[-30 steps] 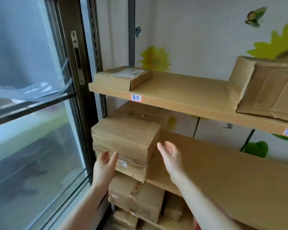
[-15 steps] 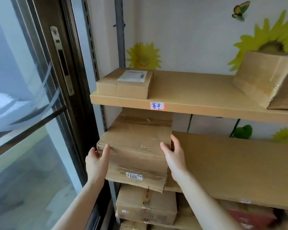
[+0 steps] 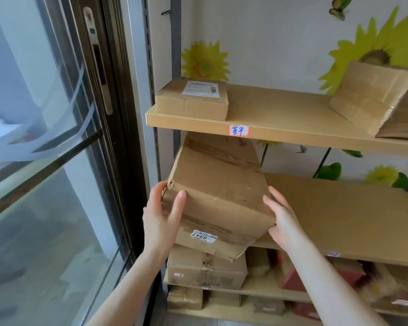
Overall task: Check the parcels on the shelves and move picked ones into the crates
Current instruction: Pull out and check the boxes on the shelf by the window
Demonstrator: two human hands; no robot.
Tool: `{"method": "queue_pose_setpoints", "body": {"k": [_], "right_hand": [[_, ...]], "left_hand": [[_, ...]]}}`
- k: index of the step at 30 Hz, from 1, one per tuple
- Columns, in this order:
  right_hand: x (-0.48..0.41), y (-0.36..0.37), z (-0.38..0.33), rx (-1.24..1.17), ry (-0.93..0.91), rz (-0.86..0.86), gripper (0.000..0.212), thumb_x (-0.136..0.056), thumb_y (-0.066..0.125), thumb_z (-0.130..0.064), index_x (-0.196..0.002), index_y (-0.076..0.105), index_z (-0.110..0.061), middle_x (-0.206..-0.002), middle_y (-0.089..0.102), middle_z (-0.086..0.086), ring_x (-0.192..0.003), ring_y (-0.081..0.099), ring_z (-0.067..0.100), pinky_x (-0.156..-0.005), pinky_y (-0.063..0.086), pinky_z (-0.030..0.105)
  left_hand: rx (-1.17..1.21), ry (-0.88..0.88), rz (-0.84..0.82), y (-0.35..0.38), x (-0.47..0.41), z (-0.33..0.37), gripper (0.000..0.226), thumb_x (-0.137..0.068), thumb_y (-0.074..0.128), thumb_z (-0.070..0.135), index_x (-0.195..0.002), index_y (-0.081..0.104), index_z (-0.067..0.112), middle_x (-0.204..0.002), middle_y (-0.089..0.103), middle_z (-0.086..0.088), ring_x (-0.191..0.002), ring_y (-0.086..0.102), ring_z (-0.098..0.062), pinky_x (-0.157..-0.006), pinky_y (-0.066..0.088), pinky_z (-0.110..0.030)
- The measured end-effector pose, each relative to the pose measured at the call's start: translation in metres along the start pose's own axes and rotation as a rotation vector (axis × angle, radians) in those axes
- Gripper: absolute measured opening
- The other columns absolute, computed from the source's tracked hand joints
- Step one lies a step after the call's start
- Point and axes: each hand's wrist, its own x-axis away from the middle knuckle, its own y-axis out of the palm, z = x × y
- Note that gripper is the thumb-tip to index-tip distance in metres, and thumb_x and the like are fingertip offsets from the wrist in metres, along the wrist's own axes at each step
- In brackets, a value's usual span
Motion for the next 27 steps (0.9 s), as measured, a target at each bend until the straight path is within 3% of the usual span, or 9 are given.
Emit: {"method": "queue_pose_setpoints", "body": {"k": [4,6,9,13,17,19,21,24,27], "right_hand": [[0.007,-0.031,0.018,-0.116,0.071,-0.018,0.039,-0.095,0.041,-0.001,-0.133,0.042,-0.009,-0.106,0.057,-0.005,-0.1,0.059,0.011,-0.062,0.054,0.017],[0.01,-0.04,0.032,-0.09,0.134,-0.003,0.037,-0.096,0.038,0.0,-0.131,0.046,-0.01,-0.102,0.063,-0.002,-0.092,0.066,0.007,-0.063,0.054,0.02],[0.005,-0.051,0.048,-0.098,0.259,0.086,0.028,-0.097,0.043,-0.013,-0.121,0.057,-0.016,-0.107,0.068,0.011,-0.096,0.066,0.024,-0.078,0.054,0.035],[0.003,-0.053,0.035,0.34,0.199,0.263,0.028,-0.094,0.048,-0.018,-0.119,0.06,-0.012,-0.092,0.066,0.007,-0.085,0.061,0.024,-0.07,0.05,0.034],[0.013,-0.046,-0.012,0.152,0.061,0.158,0.034,-0.089,0.05,-0.047,-0.109,0.064,-0.022,-0.107,0.07,0.004,-0.101,0.062,0.022,-0.088,0.048,0.04],[0.024,-0.044,-0.036,0.059,0.04,-0.023,0.051,-0.074,0.052,-0.068,-0.108,0.065,-0.031,-0.107,0.071,-0.007,-0.1,0.065,0.012,-0.084,0.047,0.033],[0.032,-0.043,-0.044,0.096,0.045,-0.15,0.076,-0.065,0.053,-0.073,-0.127,0.053,-0.029,-0.124,0.061,-0.006,-0.115,0.057,0.013,-0.099,0.041,0.04],[0.038,-0.037,-0.04,0.203,-0.002,-0.132,0.079,-0.072,0.057,-0.063,-0.14,0.038,-0.028,-0.137,0.045,-0.013,-0.123,0.045,0.005,-0.11,0.029,0.035],[0.037,-0.041,-0.032,0.079,-0.021,-0.032,0.043,-0.092,0.05,-0.035,-0.133,0.044,-0.028,-0.117,0.058,-0.017,-0.09,0.061,-0.011,-0.074,0.046,0.013]], "left_hand": [[-0.269,0.403,0.012,0.022,0.012,0.035,0.037,-0.086,0.059,0.035,-0.119,0.059,0.019,-0.116,0.062,0.002,-0.107,0.057,-0.02,-0.091,0.047,-0.044],[-0.44,0.536,-0.007,0.037,0.025,0.047,0.038,-0.085,0.054,0.038,-0.116,0.063,0.018,-0.116,0.065,-0.006,-0.107,0.059,-0.027,-0.089,0.047,-0.044],[-0.606,0.624,-0.027,0.056,0.038,0.056,0.033,-0.085,0.057,0.036,-0.113,0.067,0.019,-0.112,0.068,-0.009,-0.103,0.063,-0.03,-0.084,0.049,-0.042],[-0.561,0.652,-0.115,0.07,0.042,0.067,0.032,-0.082,0.068,0.024,-0.113,0.067,0.017,-0.117,0.066,-0.013,-0.106,0.063,-0.031,-0.086,0.052,-0.045],[-0.408,0.454,-0.016,0.049,0.032,0.06,0.046,-0.087,0.056,0.031,-0.129,0.053,0.012,-0.137,0.049,-0.014,-0.129,0.044,-0.027,-0.104,0.037,-0.043],[-0.336,0.114,-0.051,0.036,0.024,0.051,0.063,-0.088,0.055,0.041,-0.141,0.036,0.012,-0.145,0.041,-0.009,-0.136,0.035,-0.021,-0.109,0.03,-0.037],[-0.115,-0.205,-0.244,0.034,0.026,0.043,0.068,-0.086,0.054,0.047,-0.143,0.033,0.015,-0.141,0.047,-0.003,-0.127,0.046,-0.015,-0.103,0.04,-0.029],[0.096,-0.193,-0.299,0.042,0.038,0.041,0.047,-0.086,0.055,0.042,-0.13,0.048,0.03,-0.117,0.063,0.016,-0.103,0.058,0.006,-0.078,0.047,-0.007],[0.028,0.015,-0.301,0.043,0.046,0.046,0.048,-0.087,0.059,0.03,-0.122,0.034,0.052,-0.109,0.052,0.037,-0.1,0.047,0.027,-0.074,0.038,0.005]]}}
